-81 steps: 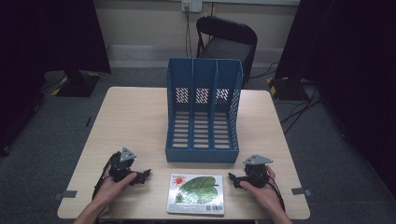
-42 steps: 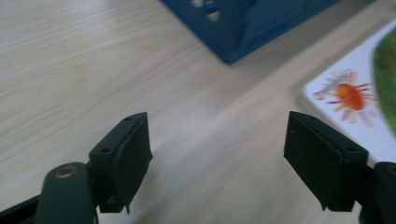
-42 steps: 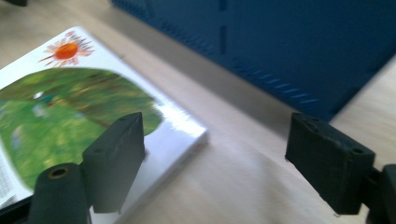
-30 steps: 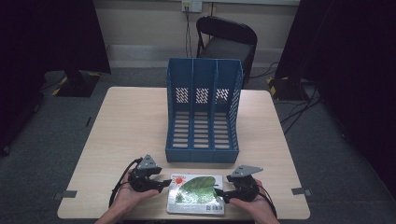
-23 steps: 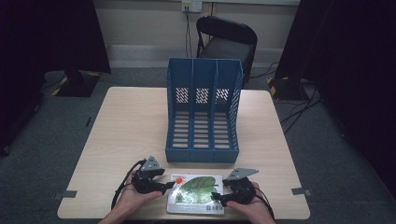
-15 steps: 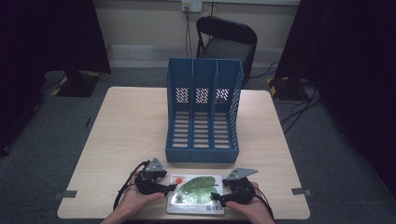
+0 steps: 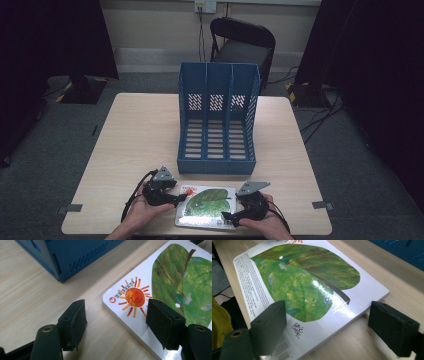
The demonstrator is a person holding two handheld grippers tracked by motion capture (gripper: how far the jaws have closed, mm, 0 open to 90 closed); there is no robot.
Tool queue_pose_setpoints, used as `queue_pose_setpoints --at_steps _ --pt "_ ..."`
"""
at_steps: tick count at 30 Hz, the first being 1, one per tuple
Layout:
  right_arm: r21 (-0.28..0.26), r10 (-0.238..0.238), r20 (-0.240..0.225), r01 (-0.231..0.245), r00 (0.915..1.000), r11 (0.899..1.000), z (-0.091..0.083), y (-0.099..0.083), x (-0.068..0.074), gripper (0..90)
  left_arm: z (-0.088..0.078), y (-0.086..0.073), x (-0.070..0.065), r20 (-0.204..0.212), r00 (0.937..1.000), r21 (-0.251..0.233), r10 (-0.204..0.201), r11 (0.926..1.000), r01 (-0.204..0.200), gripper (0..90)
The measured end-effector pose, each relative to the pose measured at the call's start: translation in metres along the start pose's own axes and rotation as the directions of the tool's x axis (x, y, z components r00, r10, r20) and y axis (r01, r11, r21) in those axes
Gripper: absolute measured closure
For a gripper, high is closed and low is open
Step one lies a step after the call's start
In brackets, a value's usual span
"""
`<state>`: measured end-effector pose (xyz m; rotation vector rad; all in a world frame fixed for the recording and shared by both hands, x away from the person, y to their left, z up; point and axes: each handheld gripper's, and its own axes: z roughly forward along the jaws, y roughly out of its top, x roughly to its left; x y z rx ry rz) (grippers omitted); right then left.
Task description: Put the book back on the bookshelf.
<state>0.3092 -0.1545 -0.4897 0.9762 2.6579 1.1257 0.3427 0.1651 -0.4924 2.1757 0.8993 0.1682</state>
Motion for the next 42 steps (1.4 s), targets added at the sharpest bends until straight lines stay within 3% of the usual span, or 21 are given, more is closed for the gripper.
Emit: queue_pose_setpoints --at_steps 5,10,14,17,23,26,29,33,37,42 --pt "-0.004 -0.022 -0.012 0.022 0.9997 1.000 0.005 0.004 0.001 12.9 -0.002 -0.001 0.007 -0.012 0.9997 -0.006 -0.023 0.9997 0.023 32.1" --pt "-0.007 -0.030 -0.020 0.030 0.9994 1.000 0.007 0.005 0.001 12.9 -0.003 -0.002 0.011 0.004 0.9988 -0.001 -0.049 0.9988 0.049 33.6" --pt "-0.001 -0.023 -0.029 0.023 0.9993 1.000 0.008 0.005 0.000 13.0 -0.005 -0.003 0.011 0.044 0.9972 0.001 -0.061 0.9981 0.061 35.7" --pt "0.001 -0.019 -0.035 0.019 0.9992 1.000 0.008 0.005 -0.001 14.1 -0.004 -0.003 0.009 0.071 0.9949 0.003 -0.072 0.9974 0.072 32.6" --pt "0.005 -0.007 -0.044 0.007 0.9990 1.000 0.006 0.005 -0.003 16.4 0.001 -0.002 0.008 0.048 0.9962 -0.022 -0.073 0.9970 0.075 30.6" --pt "0.012 -0.003 -0.048 0.003 0.9988 1.000 0.006 0.005 -0.003 16.5 0.002 -0.001 0.007 0.062 0.9936 -0.027 -0.094 0.9950 0.096 25.7" --pt "0.023 0.008 -0.065 -0.006 0.9979 1.000 0.006 0.004 -0.003 17.0 0.003 -0.001 0.006 0.070 0.9941 -0.027 -0.083 0.9960 0.085 25.8" --pt "0.032 0.003 -0.087 0.000 0.9962 0.999 0.002 0.001 -0.001 20.0 0.001 -0.001 0.007 0.068 0.9928 -0.018 -0.099 0.9948 0.100 28.4" --pt "0.040 -0.031 -0.089 0.035 0.9955 0.999 -0.005 -0.005 0.006 18.7 -0.006 -0.005 0.009 0.085 0.9863 0.001 -0.142 0.9899 0.142 28.9" --pt "0.055 -0.043 -0.117 0.049 0.9922 0.997 -0.007 -0.010 0.012 17.1 -0.005 -0.005 0.005 0.126 0.9821 0.009 -0.140 0.9902 0.140 30.2"
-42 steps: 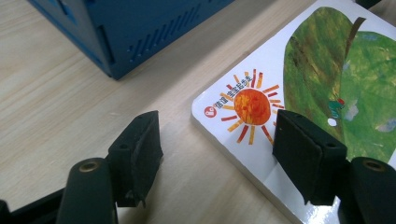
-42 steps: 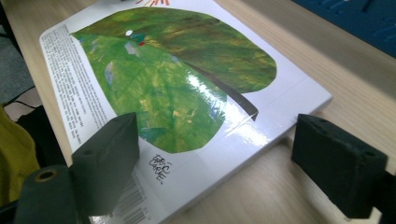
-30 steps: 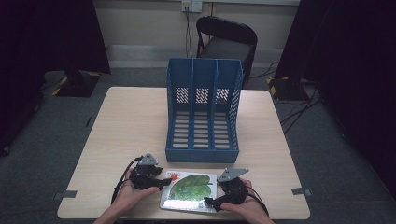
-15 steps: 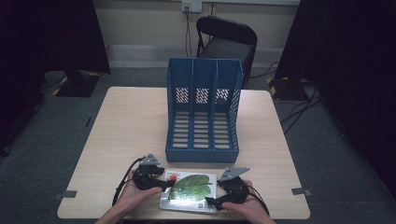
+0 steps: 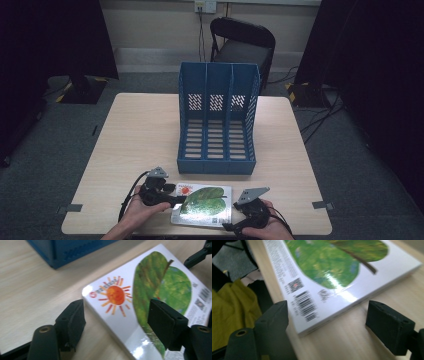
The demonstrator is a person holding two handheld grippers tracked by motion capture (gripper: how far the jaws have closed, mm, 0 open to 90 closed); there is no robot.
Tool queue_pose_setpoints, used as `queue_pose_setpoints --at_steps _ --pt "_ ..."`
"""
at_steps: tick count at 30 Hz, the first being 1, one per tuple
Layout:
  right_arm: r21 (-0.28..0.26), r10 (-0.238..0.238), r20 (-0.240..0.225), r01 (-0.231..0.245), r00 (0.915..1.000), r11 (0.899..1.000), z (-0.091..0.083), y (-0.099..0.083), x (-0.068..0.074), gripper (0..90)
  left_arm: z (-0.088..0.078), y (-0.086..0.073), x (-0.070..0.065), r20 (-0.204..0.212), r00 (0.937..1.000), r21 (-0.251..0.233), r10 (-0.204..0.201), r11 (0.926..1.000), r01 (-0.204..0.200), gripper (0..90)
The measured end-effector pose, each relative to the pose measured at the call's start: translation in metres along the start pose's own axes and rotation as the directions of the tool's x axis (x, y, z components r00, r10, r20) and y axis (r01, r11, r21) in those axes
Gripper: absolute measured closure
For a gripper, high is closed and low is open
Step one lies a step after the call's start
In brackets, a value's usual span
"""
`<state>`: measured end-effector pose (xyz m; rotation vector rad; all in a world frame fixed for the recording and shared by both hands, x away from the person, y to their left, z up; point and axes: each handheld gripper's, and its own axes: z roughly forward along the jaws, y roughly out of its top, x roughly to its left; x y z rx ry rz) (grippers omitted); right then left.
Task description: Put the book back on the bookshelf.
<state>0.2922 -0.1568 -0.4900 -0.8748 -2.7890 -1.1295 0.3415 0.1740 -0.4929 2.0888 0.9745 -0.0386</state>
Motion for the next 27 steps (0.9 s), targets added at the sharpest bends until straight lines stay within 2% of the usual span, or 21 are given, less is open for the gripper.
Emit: queue_pose_setpoints --at_steps 1,2,3,7,11,15,19,22,23,25,27 --pt "0.002 -0.012 -0.007 0.012 0.9999 1.000 0.001 0.000 0.002 16.9 0.002 0.000 -0.002 -0.013 0.9998 -0.001 0.015 0.9999 -0.015 30.2" --pt "0.008 -0.029 -0.003 0.029 0.9996 1.000 0.003 0.001 0.006 12.8 0.002 0.001 -0.003 -0.018 0.9996 0.001 0.020 0.9998 -0.020 29.5" --pt "0.009 -0.031 0.006 0.031 0.9995 0.999 0.004 0.001 0.007 12.5 0.002 0.001 -0.003 -0.024 0.9995 -0.001 0.020 0.9998 -0.020 29.3" --pt "0.000 -0.021 -0.003 0.021 0.9998 1.000 0.006 0.003 0.005 12.9 0.002 0.001 -0.001 -0.049 0.9988 -0.018 0.006 0.9998 -0.007 27.9" --pt "-0.002 -0.043 0.001 0.043 0.9991 0.999 0.009 0.005 0.008 12.7 0.003 0.001 0.000 -0.068 0.9977 -0.030 0.004 0.9995 -0.006 26.4" --pt "-0.008 -0.048 0.006 0.048 0.9989 0.999 0.011 0.006 0.008 12.6 0.002 0.002 0.002 -0.053 0.9983 -0.031 -0.022 0.9993 0.020 24.7" --pt "-0.009 -0.049 0.005 0.049 0.9988 0.999 0.012 0.007 0.007 12.5 0.001 0.002 0.008 -0.013 0.9966 -0.048 -0.081 0.9956 0.081 23.3" --pt "-0.009 -0.047 0.006 0.048 0.9989 0.999 0.012 0.008 0.007 12.7 -0.001 0.002 0.010 -0.018 0.9965 -0.049 -0.082 0.9955 0.081 28.6" --pt "-0.009 -0.048 0.006 0.048 0.9988 0.999 0.012 0.008 0.007 12.7 0.000 0.002 0.010 -0.020 0.9963 -0.054 -0.083 0.9952 0.082 28.3" --pt "-0.007 -0.049 0.008 0.049 0.9988 0.999 0.012 0.008 0.007 13.7 0.001 0.002 0.010 -0.056 0.9960 -0.065 -0.069 0.9957 0.066 28.2" --pt "-0.007 -0.051 0.011 0.051 0.9987 0.999 0.012 0.008 0.007 13.7 0.002 0.003 0.011 -0.045 0.9967 -0.064 -0.068 0.9958 0.065 26.3"
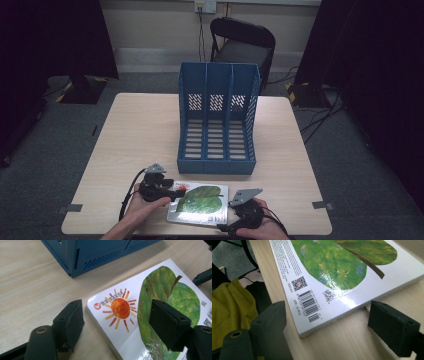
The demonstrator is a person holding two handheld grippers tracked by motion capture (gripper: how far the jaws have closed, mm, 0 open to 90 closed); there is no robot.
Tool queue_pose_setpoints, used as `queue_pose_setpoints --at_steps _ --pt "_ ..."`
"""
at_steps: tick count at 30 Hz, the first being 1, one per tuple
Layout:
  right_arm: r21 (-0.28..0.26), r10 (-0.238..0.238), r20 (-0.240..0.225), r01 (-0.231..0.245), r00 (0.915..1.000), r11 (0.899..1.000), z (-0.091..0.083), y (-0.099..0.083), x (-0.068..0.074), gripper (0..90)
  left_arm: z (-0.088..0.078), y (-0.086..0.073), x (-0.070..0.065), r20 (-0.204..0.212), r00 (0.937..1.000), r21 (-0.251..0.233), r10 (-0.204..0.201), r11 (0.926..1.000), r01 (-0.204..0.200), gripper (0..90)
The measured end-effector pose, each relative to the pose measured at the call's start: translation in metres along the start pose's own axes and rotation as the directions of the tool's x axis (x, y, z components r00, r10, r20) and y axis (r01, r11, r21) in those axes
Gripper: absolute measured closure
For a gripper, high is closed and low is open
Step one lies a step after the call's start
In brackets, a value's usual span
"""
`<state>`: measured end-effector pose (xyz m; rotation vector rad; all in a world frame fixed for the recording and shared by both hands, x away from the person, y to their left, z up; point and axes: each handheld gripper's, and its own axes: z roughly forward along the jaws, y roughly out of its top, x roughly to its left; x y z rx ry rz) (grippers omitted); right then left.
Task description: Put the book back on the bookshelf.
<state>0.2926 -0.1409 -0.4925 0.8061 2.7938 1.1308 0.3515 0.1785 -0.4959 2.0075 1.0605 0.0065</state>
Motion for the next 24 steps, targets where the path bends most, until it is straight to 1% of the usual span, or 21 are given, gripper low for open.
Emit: queue_pose_setpoints --at_steps 2,3,4,5,6,7,10,12,14,15,16,17,19,20,21,24 --pt "-0.001 -0.002 0.001 0.002 1.0000 1.000 0.000 0.000 0.000 13.6 0.001 0.000 -0.001 0.022 0.9997 0.003 -0.009 1.0000 0.009 25.4" --pt "0.001 -0.005 0.003 0.005 1.0000 1.000 0.000 0.000 0.000 13.4 0.001 0.001 -0.002 0.020 0.9998 0.004 -0.009 1.0000 0.009 23.1" --pt "0.000 -0.008 0.003 0.008 1.0000 1.000 0.001 0.000 0.000 13.4 0.001 0.001 -0.001 0.023 0.9997 0.004 -0.011 0.9999 0.011 23.1" --pt "0.000 -0.009 0.004 0.009 1.0000 1.000 0.001 0.000 0.000 13.4 0.000 0.001 0.001 0.033 0.9991 0.000 -0.027 0.9996 0.027 23.7" --pt "0.000 -0.009 0.004 0.009 1.0000 1.000 0.001 0.000 0.000 13.4 -0.001 0.001 0.003 0.047 0.9974 -0.007 -0.054 0.9985 0.054 24.8" --pt "0.000 -0.009 0.004 0.009 1.0000 1.000 0.001 0.000 0.000 13.4 -0.002 0.001 0.005 0.056 0.9959 -0.016 -0.071 0.9973 0.072 26.6" --pt "0.002 -0.009 0.003 0.009 1.0000 1.000 0.001 0.000 0.000 13.4 -0.007 0.001 0.010 0.089 0.9915 -0.039 -0.095 0.9943 0.099 31.0" --pt "0.001 -0.009 0.003 0.009 1.0000 1.000 0.001 0.000 0.000 13.4 -0.010 0.001 0.010 0.104 0.9890 -0.055 -0.105 0.9923 0.111 31.2" --pt "0.001 -0.011 0.005 0.011 0.9999 1.000 0.001 0.000 0.000 13.4 -0.013 0.002 0.011 0.129 0.9845 -0.075 -0.118 0.9888 0.129 31.0" --pt "0.002 -0.012 0.006 0.012 0.9999 1.000 0.001 0.000 0.000 13.4 -0.014 0.002 0.012 0.143 0.9816 -0.082 -0.127 0.9868 0.140 31.0" --pt "0.002 -0.012 0.006 0.012 0.9999 1.000 0.001 0.000 0.000 13.4 -0.016 0.002 0.014 0.167 0.9758 -0.091 -0.142 0.9832 0.158 31.0" --pt "0.003 -0.012 0.006 0.012 0.9999 1.000 0.001 0.000 0.000 13.4 -0.018 0.002 0.014 0.179 0.9715 -0.096 -0.155 0.9801 0.174 31.3" --pt "0.001 -0.012 0.010 0.012 0.9999 1.000 0.001 0.000 0.001 13.4 -0.019 0.002 0.016 0.197 0.9638 -0.097 -0.179 0.9747 0.201 32.3" --pt "-0.001 -0.013 0.011 0.013 0.9999 1.000 0.001 0.000 0.001 13.3 -0.020 0.001 0.017 0.205 0.9586 -0.095 -0.198 0.9707 0.221 32.6" --pt "-0.003 -0.013 0.015 0.013 0.9998 1.000 0.001 0.000 0.000 13.3 -0.020 0.001 0.017 0.208 0.9555 -0.094 -0.209 0.9682 0.232 32.7" --pt "-0.007 -0.008 0.022 0.008 0.9997 1.000 0.002 0.000 0.000 13.0 -0.020 0.000 0.019 0.236 0.9407 -0.097 -0.244 0.9573 0.272 32.7"
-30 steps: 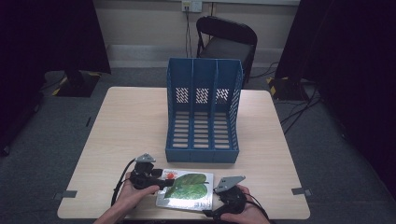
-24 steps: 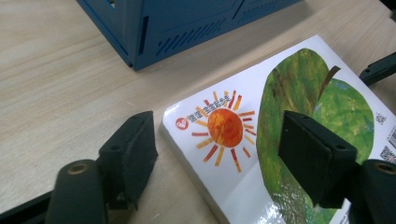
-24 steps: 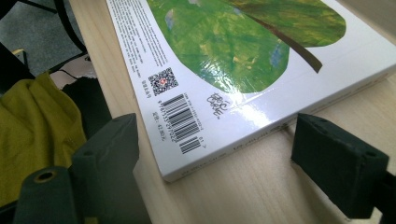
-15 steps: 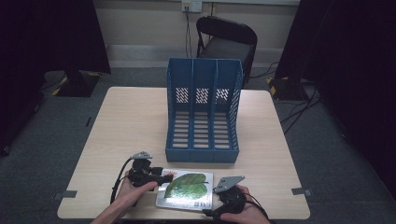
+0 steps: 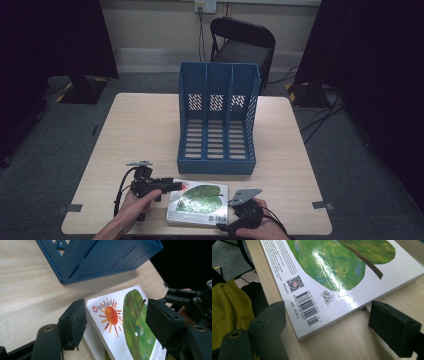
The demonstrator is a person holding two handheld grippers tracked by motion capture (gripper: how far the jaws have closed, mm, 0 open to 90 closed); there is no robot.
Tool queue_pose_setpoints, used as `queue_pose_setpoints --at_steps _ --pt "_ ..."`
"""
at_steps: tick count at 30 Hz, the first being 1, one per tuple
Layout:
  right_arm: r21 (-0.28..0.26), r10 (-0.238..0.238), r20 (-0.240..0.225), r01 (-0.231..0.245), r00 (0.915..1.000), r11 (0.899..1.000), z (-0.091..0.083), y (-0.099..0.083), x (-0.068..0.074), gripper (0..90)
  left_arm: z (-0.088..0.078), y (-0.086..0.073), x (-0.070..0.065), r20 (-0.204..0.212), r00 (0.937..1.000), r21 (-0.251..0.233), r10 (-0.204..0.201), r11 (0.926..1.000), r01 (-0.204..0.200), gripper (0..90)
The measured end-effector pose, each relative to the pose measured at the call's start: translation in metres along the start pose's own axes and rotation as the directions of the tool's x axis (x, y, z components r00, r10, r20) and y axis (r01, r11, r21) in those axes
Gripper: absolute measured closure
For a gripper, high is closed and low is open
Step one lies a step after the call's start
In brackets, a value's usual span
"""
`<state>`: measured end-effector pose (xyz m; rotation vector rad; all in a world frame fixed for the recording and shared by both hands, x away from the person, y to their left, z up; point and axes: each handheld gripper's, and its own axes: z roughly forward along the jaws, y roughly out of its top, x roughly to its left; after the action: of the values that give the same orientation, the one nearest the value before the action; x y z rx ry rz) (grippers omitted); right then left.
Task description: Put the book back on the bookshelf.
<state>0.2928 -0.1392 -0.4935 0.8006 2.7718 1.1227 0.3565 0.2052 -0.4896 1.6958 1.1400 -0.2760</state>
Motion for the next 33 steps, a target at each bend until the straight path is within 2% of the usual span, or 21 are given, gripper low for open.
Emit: queue_pose_setpoints --at_steps 4,8,9,10,11,13,14,19,21,23,27,33 --pt "-0.004 -0.013 0.019 0.013 0.9997 1.000 0.001 -0.001 0.002 11.6 -0.002 0.000 0.000 0.013 0.9999 -0.006 -0.005 1.0000 0.005 33.6" --pt "-0.006 -0.009 0.020 0.010 0.9997 1.000 0.002 -0.001 0.002 10.9 -0.003 -0.002 -0.001 0.026 0.9997 0.020 -0.004 0.9998 0.003 34.2" --pt "-0.005 -0.007 0.019 0.007 0.9998 1.000 0.001 -0.001 0.002 10.9 -0.003 -0.002 -0.002 0.051 0.9985 0.026 -0.016 0.9995 0.015 35.4" --pt "-0.005 -0.007 0.018 0.007 0.9998 1.000 0.001 -0.001 0.002 10.2 -0.002 -0.003 -0.002 0.103 0.9945 0.040 -0.018 0.9991 0.014 42.4" --pt "-0.006 -0.005 0.012 0.005 0.9999 1.000 0.002 -0.001 0.001 9.9 0.001 -0.004 -0.005 0.107 0.9942 0.054 -0.010 0.9985 0.004 44.2" --pt "-0.005 -0.006 0.014 0.007 0.9999 1.000 0.002 -0.001 0.002 9.9 0.006 -0.005 -0.014 0.057 0.9976 0.078 0.040 0.9959 -0.044 40.0" --pt "-0.005 -0.006 0.014 0.006 0.9999 1.000 0.002 -0.001 0.002 9.9 0.008 -0.005 -0.015 0.060 0.9966 0.092 0.057 0.9938 -0.062 38.3" --pt "-0.004 -0.007 0.014 0.007 0.9999 1.000 0.002 0.000 0.002 9.8 0.013 -0.006 -0.015 0.072 0.9957 0.128 0.058 0.9895 -0.067 41.5" --pt "-0.006 -0.006 0.011 0.006 0.9999 1.000 0.002 0.000 0.001 9.8 0.016 -0.006 -0.017 0.089 0.9941 0.149 0.062 0.9861 -0.075 42.1" --pt "-0.013 -0.003 0.006 0.003 1.0000 1.000 0.003 0.000 0.001 10.3 0.020 -0.007 -0.019 0.120 0.9906 0.175 0.066 0.9807 -0.087 46.1" --pt "-0.027 -0.017 -0.007 0.017 0.9998 0.999 0.006 0.002 0.003 12.1 0.029 -0.010 -0.025 0.125 0.9878 0.227 0.093 0.9665 -0.119 47.0" --pt "-0.035 -0.027 -0.011 0.027 0.9996 0.999 0.008 0.004 0.004 12.6 0.030 -0.010 -0.023 0.130 0.9892 0.242 0.068 0.9654 -0.098 46.7"
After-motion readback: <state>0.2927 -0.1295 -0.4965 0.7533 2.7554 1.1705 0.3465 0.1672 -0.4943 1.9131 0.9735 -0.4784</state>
